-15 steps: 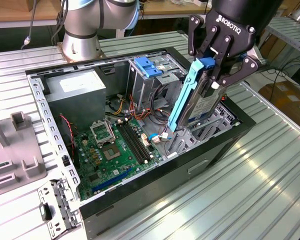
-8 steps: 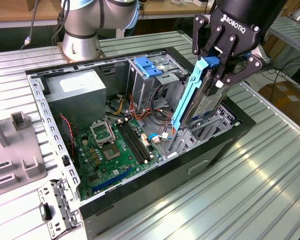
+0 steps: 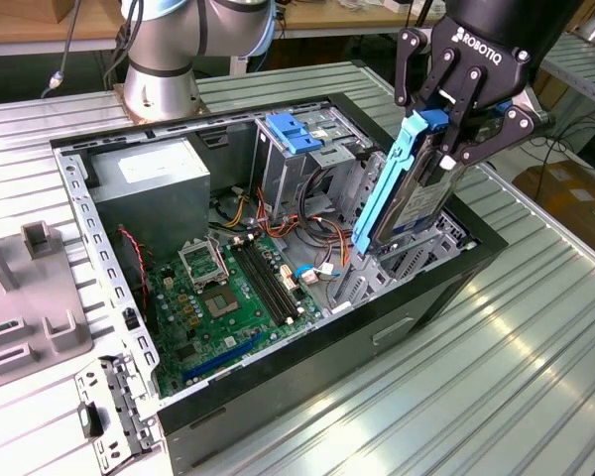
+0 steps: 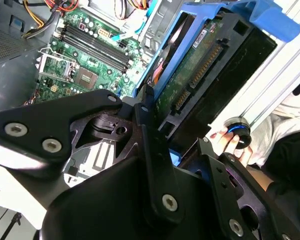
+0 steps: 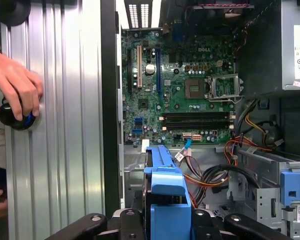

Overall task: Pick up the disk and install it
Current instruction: 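Pick up the disk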

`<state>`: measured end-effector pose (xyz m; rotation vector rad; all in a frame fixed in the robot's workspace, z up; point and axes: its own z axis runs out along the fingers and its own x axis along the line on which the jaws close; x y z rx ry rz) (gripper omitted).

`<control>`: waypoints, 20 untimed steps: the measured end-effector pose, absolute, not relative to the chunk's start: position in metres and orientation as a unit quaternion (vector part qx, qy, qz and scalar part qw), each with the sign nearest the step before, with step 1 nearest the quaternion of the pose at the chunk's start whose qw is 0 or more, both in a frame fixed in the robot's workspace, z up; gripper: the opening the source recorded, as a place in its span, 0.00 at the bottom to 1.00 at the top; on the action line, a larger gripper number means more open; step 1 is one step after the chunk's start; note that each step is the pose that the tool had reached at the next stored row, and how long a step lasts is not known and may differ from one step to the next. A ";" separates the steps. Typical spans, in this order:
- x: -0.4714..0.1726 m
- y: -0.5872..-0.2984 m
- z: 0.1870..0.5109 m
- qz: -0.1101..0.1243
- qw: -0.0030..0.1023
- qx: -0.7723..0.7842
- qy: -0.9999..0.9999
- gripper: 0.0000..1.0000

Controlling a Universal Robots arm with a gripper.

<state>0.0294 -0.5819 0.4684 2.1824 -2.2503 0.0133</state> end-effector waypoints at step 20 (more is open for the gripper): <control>0.056 -0.589 0.468 0.004 0.004 0.696 -0.718 0.36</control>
